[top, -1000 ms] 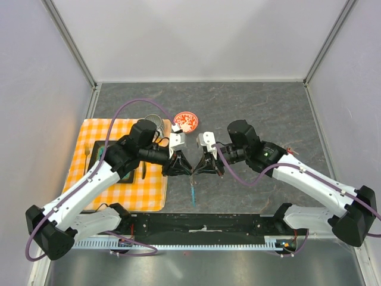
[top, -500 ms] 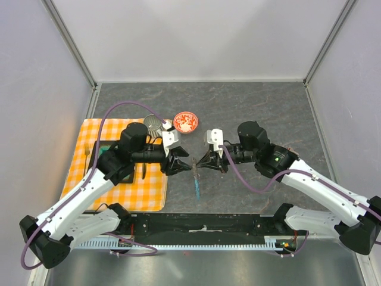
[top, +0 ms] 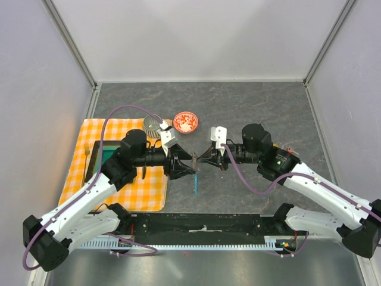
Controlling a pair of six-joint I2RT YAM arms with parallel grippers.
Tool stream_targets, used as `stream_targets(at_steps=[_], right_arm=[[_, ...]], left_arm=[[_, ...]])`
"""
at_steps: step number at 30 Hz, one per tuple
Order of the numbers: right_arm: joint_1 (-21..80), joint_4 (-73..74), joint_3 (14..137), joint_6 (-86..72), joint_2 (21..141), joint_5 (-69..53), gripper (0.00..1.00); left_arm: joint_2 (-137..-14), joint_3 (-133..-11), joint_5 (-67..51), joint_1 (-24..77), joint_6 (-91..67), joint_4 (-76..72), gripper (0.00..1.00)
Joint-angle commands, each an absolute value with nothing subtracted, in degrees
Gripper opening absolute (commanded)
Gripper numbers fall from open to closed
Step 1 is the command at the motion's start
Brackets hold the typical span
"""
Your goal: Put the keys on the keyring
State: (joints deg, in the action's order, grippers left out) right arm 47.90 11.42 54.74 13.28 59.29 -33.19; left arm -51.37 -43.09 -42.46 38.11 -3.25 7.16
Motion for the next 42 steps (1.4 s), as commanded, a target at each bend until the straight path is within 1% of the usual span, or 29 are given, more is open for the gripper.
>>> stream_targets(at_steps=[1,5,9,11,12,13,14,18,22,24,25,27,28,31,34,35,38,39,42], right_arm=[[48.2,5.9,54.6,12.2,57.4,-31.9,0.0],[48.2,5.1,54.1,11.8,57.0,-31.3,0.0],[48.2,4.4,53.6,11.3,56.9,-30.9,0.0],[48.2,4.1,53.5,10.9,57.0,-30.9,0.0],[48.2,4.0,53.5,10.7,57.0,-31.1,0.0],[48.2,3.7,53.4,10.6,56.9,-31.1,0.0],[48.2,3.5,53.3,10.4,56.9,-30.9,0.0],[48.2,3.1,52.6,9.7,57.0,-29.5,0.0],[48.2,2.5,52.3,8.4,57.0,-25.5,0.0],[48.1,2.6,52.5,7.5,57.1,-22.5,0.0],[48.1,2.6,52.5,7.2,57.1,-21.9,0.0],[48.0,2.6,52.7,6.9,57.3,-21.1,0.0],[48.1,2.6,52.8,6.7,57.4,-20.8,0.0],[48.1,2.7,52.9,6.7,57.5,-19.3,0.0],[48.1,2.7,52.8,7.0,57.3,-19.2,0.0],[48.1,2.7,52.8,7.2,57.1,-19.5,0.0],[48.1,2.6,52.6,7.6,56.8,-20.0,0.0],[48.1,2.6,52.5,7.8,56.6,-20.4,0.0],[48.1,2.1,51.7,8.3,55.9,-21.9,0.0]], left_arm=[[-52.1,-42.9,-45.7,38.1,-8.1,0.2,0.66],[-51.9,-42.3,-46.9,38.1,-8.6,-1.3,0.61],[-51.9,-42.2,-47.7,38.1,-8.7,-1.4,0.49],[-51.9,-42.1,-48.0,38.1,-8.8,-1.8,0.46],[-51.9,-42.0,-48.1,38.1,-8.9,-2.1,0.4],[-51.9,-42.0,-48.4,38.1,-8.9,-2.4,0.38],[-51.9,-42.0,-48.7,38.1,-9.0,-2.6,0.3],[-51.6,-41.7,-49.6,38.1,-8.6,-3.7,0.12],[-49.9,-41.1,-51.7,38.1,-5.9,-3.3,0.03],[-48.3,-40.9,-51.9,38.1,-4.5,-2.6,0.02],[-47.7,-40.9,-51.9,38.1,-3.0,-1.4,0.02],[-46.8,-41.2,-51.5,38.1,-1.4,-0.4,0.09],[-46.7,-41.5,-51.3,38.1,-0.1,3.6,0.1],[-47.5,-43.3,-54.2,38.1,3.9,8.0,0.17],[-48.4,-44.0,-56.2,38.1,4.4,10.1,0.32],[-48.5,-44.3,-56.2,38.1,4.5,10.6,0.44],[-48.8,-44.9,-53.5,38.1,4.9,11.6,0.59],[-49.0,-45.2,-51.8,38.1,4.7,11.6,0.61],[-49.6,-46.4,-42.2,38.1,2.6,11.1,0.61]])
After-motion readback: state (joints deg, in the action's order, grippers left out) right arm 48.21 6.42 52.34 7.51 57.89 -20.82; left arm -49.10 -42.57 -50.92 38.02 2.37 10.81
